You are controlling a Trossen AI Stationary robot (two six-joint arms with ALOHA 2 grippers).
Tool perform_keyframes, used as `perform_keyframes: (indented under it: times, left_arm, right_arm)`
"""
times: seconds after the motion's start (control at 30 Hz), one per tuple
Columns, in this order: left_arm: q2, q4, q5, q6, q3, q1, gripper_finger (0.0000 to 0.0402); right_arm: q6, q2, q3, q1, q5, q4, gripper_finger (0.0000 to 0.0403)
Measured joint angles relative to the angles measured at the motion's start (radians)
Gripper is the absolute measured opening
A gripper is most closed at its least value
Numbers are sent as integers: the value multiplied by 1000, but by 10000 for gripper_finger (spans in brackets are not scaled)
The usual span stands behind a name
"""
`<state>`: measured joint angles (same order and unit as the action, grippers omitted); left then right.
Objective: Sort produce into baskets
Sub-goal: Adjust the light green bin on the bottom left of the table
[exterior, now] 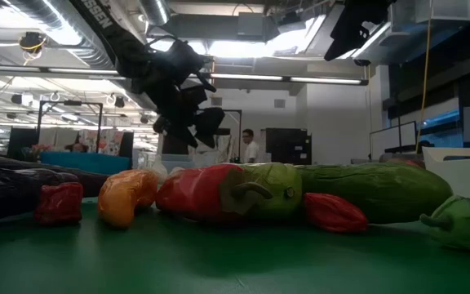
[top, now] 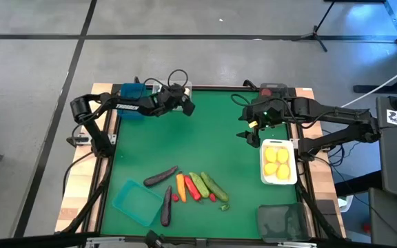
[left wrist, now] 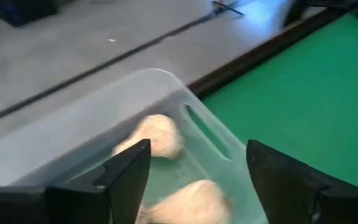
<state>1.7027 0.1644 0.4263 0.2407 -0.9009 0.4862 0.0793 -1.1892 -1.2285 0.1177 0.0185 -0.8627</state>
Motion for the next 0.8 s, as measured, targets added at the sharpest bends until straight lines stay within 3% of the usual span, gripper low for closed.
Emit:
perform_keyframes:
  times: [0.13, 0.3, 0.53, 0.8]
  left_arm:
    - [-58, -56, -162, -36, 0, -53, 267]
    - [-218, -270, -288, -49, 0, -211, 259]
    - [-388, -544, -290, 50, 0, -578, 261]
    - [-373, -591, -201, 229, 9, -874, 261]
  right_arm:
    - [2, 0, 0, 0, 0, 0, 335]
    - [2, 0, 0, 0, 0, -2, 335]
    - [-6, 0, 0, 0, 0, 0, 335]
    - [-6, 0, 0, 0, 0, 8, 335]
